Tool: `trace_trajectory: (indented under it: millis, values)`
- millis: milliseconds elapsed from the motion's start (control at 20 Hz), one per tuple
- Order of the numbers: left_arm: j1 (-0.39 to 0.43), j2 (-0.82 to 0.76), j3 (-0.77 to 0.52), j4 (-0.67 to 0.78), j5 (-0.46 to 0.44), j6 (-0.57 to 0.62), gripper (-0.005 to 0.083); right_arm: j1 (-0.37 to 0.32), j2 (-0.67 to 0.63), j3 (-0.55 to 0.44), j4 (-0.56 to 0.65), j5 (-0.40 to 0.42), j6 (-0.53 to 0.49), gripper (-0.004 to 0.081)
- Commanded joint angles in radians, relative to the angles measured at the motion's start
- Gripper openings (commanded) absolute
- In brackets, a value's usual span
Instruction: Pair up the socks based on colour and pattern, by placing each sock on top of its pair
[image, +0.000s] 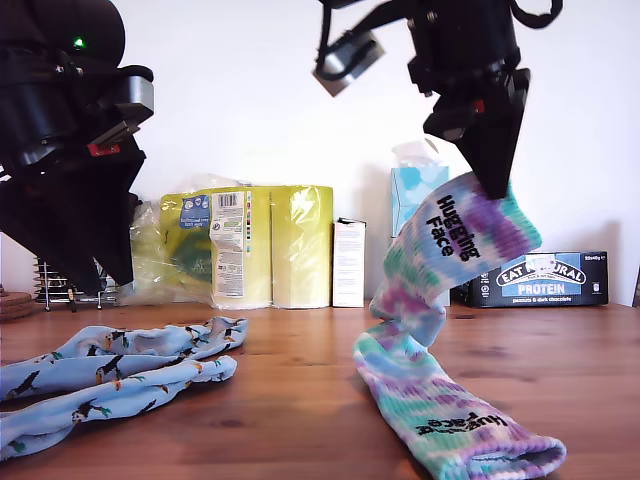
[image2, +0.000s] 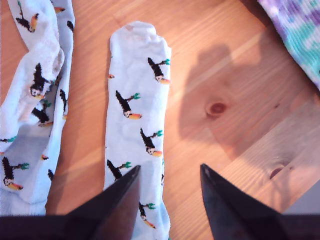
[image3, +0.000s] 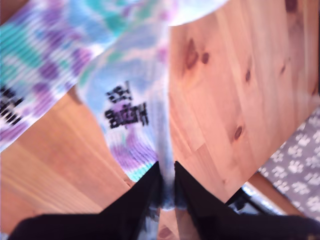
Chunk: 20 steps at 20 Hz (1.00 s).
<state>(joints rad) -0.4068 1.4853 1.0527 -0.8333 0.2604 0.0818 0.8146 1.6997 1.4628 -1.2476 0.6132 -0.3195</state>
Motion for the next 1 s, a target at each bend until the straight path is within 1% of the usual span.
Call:
trace_trajectory:
  millis: [0, 100, 250, 350, 450, 550, 600, 700, 750, 850, 950]
  values:
    - [-0.001, -0.005, -0.010, 0.003, 0.002, 0.005, 0.0337, 0.002, 0.005, 0.010, -0.008, 0.027, -0.019, -0.0013]
    - [-0.001, -0.005, -0.010, -0.002, 0.002, 0.005, 0.0337, 0.001, 0.005, 0.010, -0.047, 0.029, -0.048, -0.0013]
    - [-0.001, -0.005, -0.010, -0.003, 0.002, 0.005, 0.0337, 0.001, 0.005, 0.010, -0.069, 0.010, -0.046, -0.0013]
    - [-0.001, -0.005, -0.010, -0.003, 0.002, 0.005, 0.0337, 0.009, 0.005, 0.010, -0.071, -0.050, -0.044, 0.0003]
    - [-0.001, -0.005, -0.010, -0.003, 0.002, 0.005, 0.0337, 0.024, 0.005, 0.010, -0.079, -0.119, -0.040, 0.0072]
    - [-0.001, -0.005, -0.010, -0.003, 0.002, 0.005, 0.0337, 0.040, 0.005, 0.010, -0.107, -0.171, -0.039, 0.0077]
    - [-0.001, -0.005, -0.010, -0.003, 0.002, 0.005, 0.0337, 0.045, 0.005, 0.010, -0.109, -0.206, -0.028, 0.0106]
    - [-0.001, -0.005, -0.010, -0.002, 0.002, 0.005, 0.0337, 0.055, 0.005, 0.010, -0.108, -0.274, -0.009, 0.0246]
    - [-0.001, -0.005, -0.010, -0.002, 0.002, 0.005, 0.0337, 0.056, 0.005, 0.010, -0.103, -0.293, -0.008, 0.0284]
    - [-0.001, -0.005, -0.010, 0.005, 0.002, 0.005, 0.0337, 0.057, 0.005, 0.010, -0.103, -0.319, 0.011, 0.0299]
    - [-0.001, -0.005, -0.010, 0.017, 0.002, 0.005, 0.0337, 0.056, 0.005, 0.010, -0.101, -0.315, 0.038, 0.0299]
